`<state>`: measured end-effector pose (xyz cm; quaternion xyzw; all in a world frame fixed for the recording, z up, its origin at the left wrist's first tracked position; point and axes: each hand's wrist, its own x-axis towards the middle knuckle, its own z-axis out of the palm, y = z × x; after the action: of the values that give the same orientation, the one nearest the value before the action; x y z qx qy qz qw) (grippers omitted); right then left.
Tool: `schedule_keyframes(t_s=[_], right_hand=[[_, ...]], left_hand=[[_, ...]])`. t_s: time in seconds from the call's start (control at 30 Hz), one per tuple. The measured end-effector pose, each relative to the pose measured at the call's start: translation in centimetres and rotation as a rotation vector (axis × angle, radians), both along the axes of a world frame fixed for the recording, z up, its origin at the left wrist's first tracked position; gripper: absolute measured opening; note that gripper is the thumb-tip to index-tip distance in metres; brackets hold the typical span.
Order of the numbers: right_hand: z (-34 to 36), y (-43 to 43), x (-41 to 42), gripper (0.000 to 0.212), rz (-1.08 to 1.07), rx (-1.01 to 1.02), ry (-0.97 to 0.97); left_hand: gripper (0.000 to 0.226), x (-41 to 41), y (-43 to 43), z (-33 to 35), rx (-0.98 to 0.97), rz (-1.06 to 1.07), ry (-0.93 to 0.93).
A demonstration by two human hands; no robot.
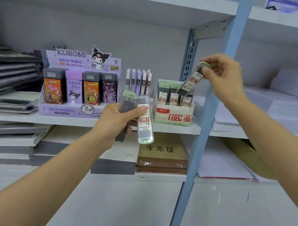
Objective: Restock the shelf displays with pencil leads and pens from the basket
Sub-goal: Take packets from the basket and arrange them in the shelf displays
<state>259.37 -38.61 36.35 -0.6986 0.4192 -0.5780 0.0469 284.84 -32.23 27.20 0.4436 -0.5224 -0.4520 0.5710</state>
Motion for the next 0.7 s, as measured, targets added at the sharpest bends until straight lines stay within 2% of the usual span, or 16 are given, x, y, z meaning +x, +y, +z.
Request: schedule_keyframes(t_s=[0.23, 0.53, 0.7], right_hand=[[-1.0, -2.8, 1.6, 0.018, -0.079, 0.055, 0.182], [0.1, -3.7, 2.4, 0.019, -0.015, 0.153, 0.396], [-0.9, -4.4, 2.5, 0.023, -0.046, 0.143, 0.356]], left_hand=[[0.021, 0.0, -0.5, -0.3, 0.002, -0.001, -0.001], [0.025, 0.5, -1.3, -0.4, 0.003, -0.003, 0.005], [0.019, 0.6, -1.4, -0.4, -0.012, -0.006, 0.021]])
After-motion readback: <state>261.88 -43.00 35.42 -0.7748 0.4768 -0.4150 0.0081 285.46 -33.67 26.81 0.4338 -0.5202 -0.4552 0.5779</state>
